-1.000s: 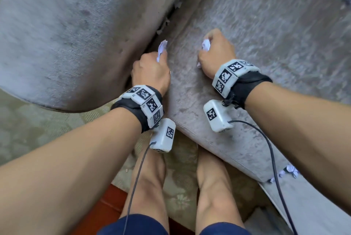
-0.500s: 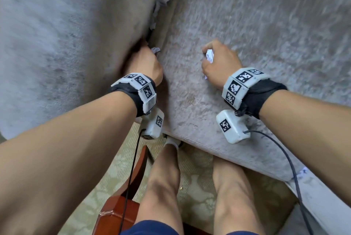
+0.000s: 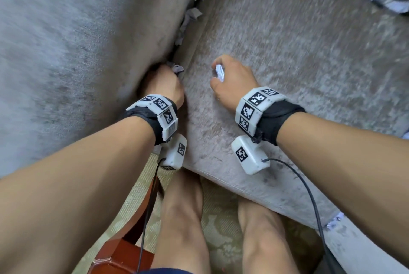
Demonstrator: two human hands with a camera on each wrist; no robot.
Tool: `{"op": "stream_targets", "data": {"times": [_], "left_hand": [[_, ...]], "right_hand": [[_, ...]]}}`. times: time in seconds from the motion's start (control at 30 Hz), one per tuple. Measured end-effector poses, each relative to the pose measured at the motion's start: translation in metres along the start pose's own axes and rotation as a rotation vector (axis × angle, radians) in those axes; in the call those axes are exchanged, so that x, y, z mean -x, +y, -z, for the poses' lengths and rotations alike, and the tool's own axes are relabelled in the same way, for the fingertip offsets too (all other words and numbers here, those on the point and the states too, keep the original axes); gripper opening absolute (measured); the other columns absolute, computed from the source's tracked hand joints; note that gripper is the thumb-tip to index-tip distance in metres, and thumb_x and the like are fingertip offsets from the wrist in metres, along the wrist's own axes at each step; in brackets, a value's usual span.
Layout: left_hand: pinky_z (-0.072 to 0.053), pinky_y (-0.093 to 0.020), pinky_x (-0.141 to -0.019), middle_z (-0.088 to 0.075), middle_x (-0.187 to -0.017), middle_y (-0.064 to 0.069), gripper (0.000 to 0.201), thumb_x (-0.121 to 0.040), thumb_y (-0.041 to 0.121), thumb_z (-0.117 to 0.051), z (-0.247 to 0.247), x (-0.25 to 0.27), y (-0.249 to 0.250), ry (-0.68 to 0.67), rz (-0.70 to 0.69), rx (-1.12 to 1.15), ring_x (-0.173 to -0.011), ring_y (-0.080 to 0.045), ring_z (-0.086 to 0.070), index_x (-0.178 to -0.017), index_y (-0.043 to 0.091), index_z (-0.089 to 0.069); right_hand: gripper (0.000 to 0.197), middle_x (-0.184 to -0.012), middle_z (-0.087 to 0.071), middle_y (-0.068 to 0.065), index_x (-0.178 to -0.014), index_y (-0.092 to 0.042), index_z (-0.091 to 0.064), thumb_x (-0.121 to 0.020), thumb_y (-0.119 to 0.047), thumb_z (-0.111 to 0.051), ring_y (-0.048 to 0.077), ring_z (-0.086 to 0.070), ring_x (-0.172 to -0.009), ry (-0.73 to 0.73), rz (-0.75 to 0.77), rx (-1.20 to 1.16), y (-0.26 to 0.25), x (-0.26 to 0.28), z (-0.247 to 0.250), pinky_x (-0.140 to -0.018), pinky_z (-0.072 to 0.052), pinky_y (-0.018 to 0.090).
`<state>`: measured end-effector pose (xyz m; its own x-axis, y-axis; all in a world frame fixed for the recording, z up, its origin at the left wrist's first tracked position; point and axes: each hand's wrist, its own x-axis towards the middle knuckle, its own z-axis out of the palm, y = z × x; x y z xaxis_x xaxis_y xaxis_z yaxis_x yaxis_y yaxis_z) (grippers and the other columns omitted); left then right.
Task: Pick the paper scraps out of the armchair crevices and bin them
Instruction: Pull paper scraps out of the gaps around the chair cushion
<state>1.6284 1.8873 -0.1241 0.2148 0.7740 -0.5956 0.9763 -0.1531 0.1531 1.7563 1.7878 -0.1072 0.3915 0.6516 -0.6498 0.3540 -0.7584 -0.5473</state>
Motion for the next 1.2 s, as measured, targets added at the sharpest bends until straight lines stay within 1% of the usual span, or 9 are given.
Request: {"op": "stream_targets", "data": {"times": [0.17, 0.4, 0.53, 0.57, 0.7, 0.8, 0.97, 1.1, 1.2], "left_hand": [[-0.039, -0.025, -0.096, -0.059, -0.129, 0.0, 0.034, -0.087, 0.015, -0.055, -0.008, -0.011, -0.013, -0.119, -0.162, -0.043, -0.119, -0.023, -0.055, -0.12, 0.023, -0.06], [-0.041, -0.033, -0.073, -0.057, -0.114, -0.003, 0.042, -0.09, 0.022, -0.053, -0.006, 0.0, -0.015, -0.101, -0.224, -0.059, -0.095, -0.027, -0.059, -0.129, 0.012, -0.04], [-0.042, -0.034, -0.071, -0.063, -0.119, -0.013, 0.081, -0.091, 0.022, -0.057, -0.004, 0.005, -0.017, -0.095, -0.246, -0.15, -0.094, -0.031, -0.064, -0.153, 0.011, -0.006], [-0.044, -0.034, -0.072, -0.062, -0.119, -0.013, 0.08, -0.091, 0.023, -0.056, -0.007, 0.003, -0.019, -0.096, -0.266, -0.156, -0.095, -0.031, -0.065, -0.154, 0.013, -0.007], [-0.045, -0.032, -0.081, -0.056, -0.126, -0.007, 0.046, -0.094, 0.024, -0.048, -0.008, -0.003, -0.017, -0.135, -0.281, -0.113, -0.102, -0.028, -0.061, -0.139, 0.023, -0.042], [-0.045, -0.034, -0.075, -0.058, -0.124, -0.01, 0.045, -0.095, 0.023, -0.047, -0.005, 0.0, -0.016, -0.082, -0.25, -0.121, -0.099, -0.029, -0.061, -0.139, 0.016, -0.041], [-0.028, -0.026, -0.069, -0.064, -0.117, -0.01, 0.033, -0.098, 0.019, -0.047, 0.007, 0.012, -0.014, -0.024, -0.259, 0.032, -0.096, -0.031, -0.061, -0.131, 0.016, -0.046], [-0.039, -0.035, -0.064, -0.066, -0.097, -0.017, 0.032, -0.1, 0.036, -0.047, 0.012, 0.023, -0.01, -0.029, -0.251, 0.187, -0.084, -0.038, -0.062, -0.123, 0.013, -0.048], [-0.035, -0.031, -0.07, -0.064, -0.111, -0.013, 0.041, -0.099, 0.046, -0.045, 0.012, 0.025, -0.005, -0.121, -0.153, 0.312, -0.099, -0.036, -0.06, -0.121, 0.011, -0.047]], "right_hand": [[0.032, -0.113, -0.062, 0.005, -0.121, -0.023, -0.051, -0.09, -0.022, -0.05, 0.028, -0.055, -0.103, 0.019, -0.025, 0.017, -0.022, -0.012, -0.011, -0.086, -0.048, 0.037], [0.031, -0.109, -0.063, 0.01, -0.119, -0.021, -0.053, -0.088, -0.021, -0.051, 0.033, -0.056, -0.099, 0.068, -0.036, 0.014, -0.051, -0.031, -0.011, -0.08, -0.048, 0.035], [0.026, -0.107, -0.061, 0.014, -0.111, -0.013, -0.051, -0.086, -0.018, -0.05, 0.035, -0.052, -0.096, 0.084, -0.033, 0.027, -0.062, -0.045, -0.011, -0.072, -0.041, 0.035], [0.024, -0.105, -0.06, 0.015, -0.109, -0.011, -0.05, -0.086, -0.018, -0.05, 0.036, -0.051, -0.093, 0.092, -0.039, 0.023, -0.063, -0.049, -0.011, -0.071, -0.04, 0.035], [0.037, -0.11, -0.061, 0.019, -0.122, -0.014, -0.05, -0.085, -0.019, -0.049, 0.043, -0.053, -0.098, 0.125, -0.053, 0.013, -0.067, -0.061, -0.012, -0.074, -0.043, 0.035], [0.042, -0.108, -0.063, 0.016, -0.123, -0.021, -0.051, -0.081, -0.021, -0.048, 0.044, -0.053, -0.1, 0.134, -0.012, 0.04, -0.068, -0.067, -0.013, -0.079, -0.047, 0.038], [0.043, -0.107, -0.065, 0.011, -0.118, -0.03, -0.051, -0.076, -0.028, -0.044, 0.047, -0.054, -0.095, 0.154, 0.051, 0.116, -0.069, -0.075, -0.014, -0.077, -0.049, 0.039], [0.037, -0.108, -0.065, 0.012, -0.116, -0.026, -0.053, -0.079, -0.024, -0.049, 0.045, -0.056, -0.096, 0.13, 0.093, 0.237, -0.066, -0.084, -0.011, -0.068, -0.041, 0.034], [0.033, -0.111, -0.063, 0.016, -0.117, -0.019, -0.053, -0.084, -0.022, -0.05, 0.046, -0.055, -0.099, 0.1, 0.097, 0.284, -0.067, -0.091, -0.008, -0.07, -0.038, 0.034]]}}
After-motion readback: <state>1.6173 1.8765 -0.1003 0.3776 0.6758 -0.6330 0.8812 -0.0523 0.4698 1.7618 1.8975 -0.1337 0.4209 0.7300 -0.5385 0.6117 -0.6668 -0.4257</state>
